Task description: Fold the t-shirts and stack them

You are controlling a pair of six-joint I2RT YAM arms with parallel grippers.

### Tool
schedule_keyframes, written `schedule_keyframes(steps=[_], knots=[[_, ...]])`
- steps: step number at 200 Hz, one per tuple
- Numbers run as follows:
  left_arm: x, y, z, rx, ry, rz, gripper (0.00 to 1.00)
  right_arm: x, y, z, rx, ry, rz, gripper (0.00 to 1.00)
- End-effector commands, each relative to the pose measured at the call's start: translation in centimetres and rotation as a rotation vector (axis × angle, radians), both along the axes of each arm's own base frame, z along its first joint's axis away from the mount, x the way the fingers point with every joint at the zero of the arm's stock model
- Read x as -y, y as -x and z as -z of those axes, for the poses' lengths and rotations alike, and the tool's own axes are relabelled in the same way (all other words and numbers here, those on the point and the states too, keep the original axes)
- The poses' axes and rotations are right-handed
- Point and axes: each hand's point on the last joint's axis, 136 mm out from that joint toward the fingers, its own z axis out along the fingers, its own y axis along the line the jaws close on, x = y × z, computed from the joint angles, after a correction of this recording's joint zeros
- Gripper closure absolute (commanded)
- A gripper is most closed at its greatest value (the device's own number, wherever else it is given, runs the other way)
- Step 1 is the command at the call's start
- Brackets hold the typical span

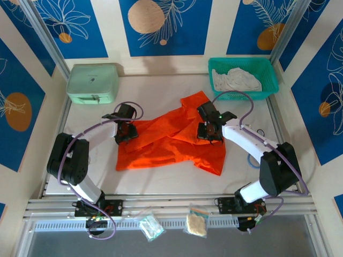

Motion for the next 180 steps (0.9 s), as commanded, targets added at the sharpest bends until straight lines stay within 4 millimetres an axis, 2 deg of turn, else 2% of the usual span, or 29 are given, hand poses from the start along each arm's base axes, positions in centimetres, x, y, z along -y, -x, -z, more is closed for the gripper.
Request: schedule_keyframes(steps=[1,53,83,109,156,180], knots=[[-0.1,0.4,0.9,-0.028,0.014,-0.018,0.53,0.5,0.5,-0.4,0.005,-0.016,0.025,0.91],[-0.1,0.3,1.0,-0.024,0.012,-0.02,0.75,1.0,0.9,-0.2,-0.001,-0.021,0.036,0.91],[-0.3,-0.1,0.1,0.0,0.003,-0.027,1.0,1.5,1.3,-0.3,-0.001,-0.02,0.046,0.91],[-0.5,-1.1,-2.7,0.052,-0.018,-0.018,1.0,1.8,1.7,0.3,-0.014,-0.02,0.056,0.91],[-0.9,-3.7,-9.7,0.194,-0.054,0.004,1.0,1.3,2.4,3.9,-0.09,-0.061,0.08,0.95],[-0.9,-5.6,-12.5,0.258,-0.062,0.004,1.0,1.3,3.1,5.1,-0.125,-0.061,0.111,0.98]])
